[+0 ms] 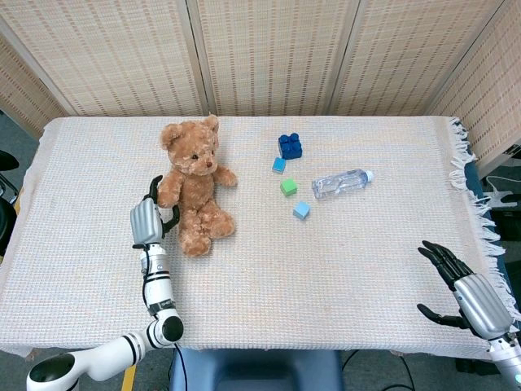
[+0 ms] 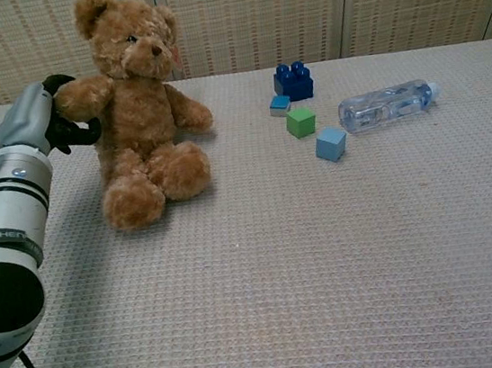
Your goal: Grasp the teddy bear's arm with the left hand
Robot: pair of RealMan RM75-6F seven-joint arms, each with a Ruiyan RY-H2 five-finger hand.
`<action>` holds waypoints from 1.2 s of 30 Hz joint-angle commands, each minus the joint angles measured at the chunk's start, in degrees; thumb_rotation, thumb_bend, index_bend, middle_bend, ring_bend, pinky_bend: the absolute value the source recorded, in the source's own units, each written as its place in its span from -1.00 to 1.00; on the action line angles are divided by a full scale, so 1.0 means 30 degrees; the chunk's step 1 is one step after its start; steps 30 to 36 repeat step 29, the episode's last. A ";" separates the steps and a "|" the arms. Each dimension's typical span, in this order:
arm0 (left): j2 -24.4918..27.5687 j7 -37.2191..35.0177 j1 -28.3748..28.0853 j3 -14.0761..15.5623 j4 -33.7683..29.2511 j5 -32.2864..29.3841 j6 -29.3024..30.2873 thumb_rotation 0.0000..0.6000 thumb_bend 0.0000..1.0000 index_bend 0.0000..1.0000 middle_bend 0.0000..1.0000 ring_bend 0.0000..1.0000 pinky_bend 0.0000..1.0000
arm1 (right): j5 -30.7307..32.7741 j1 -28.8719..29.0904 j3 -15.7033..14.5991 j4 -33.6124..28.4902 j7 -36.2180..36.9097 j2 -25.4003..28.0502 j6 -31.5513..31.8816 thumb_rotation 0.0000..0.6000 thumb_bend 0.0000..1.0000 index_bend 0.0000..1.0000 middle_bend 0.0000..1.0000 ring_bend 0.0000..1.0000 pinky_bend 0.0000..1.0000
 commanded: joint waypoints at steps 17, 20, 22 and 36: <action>1.0076 -0.3749 0.6875 1.0835 -0.3709 1.0018 0.2725 1.00 -0.19 -1.00 -1.00 -1.00 -0.25 | 0.0348 0.0088 0.0142 -0.0189 -0.1198 -0.0503 -0.0557 1.00 -0.78 -1.00 -1.00 -1.00 -0.64; 1.0575 -0.2884 0.7708 1.1469 -0.3220 1.1377 0.4401 1.00 -0.19 -1.00 -1.00 -1.00 -0.27 | 0.0586 0.0038 0.0233 -0.0239 -0.1889 -0.0709 -0.0685 1.00 -0.78 -1.00 -1.00 -1.00 -0.64; 1.0825 -0.2166 0.7897 1.1713 -0.3169 1.2018 0.4825 1.00 -0.18 -1.00 -1.00 -1.00 -0.28 | 0.0665 0.0017 0.0266 -0.0289 -0.2307 -0.0819 -0.0754 1.00 -0.78 -1.00 -1.00 -1.00 -0.64; 1.1642 -0.1575 0.8228 1.1886 -0.4533 1.3046 0.5327 1.00 -0.18 -1.00 -1.00 -1.00 -0.28 | 0.0795 0.0108 0.0265 -0.0393 -0.2870 -0.0950 -0.1156 1.00 -0.78 -1.00 -1.00 -1.00 -0.64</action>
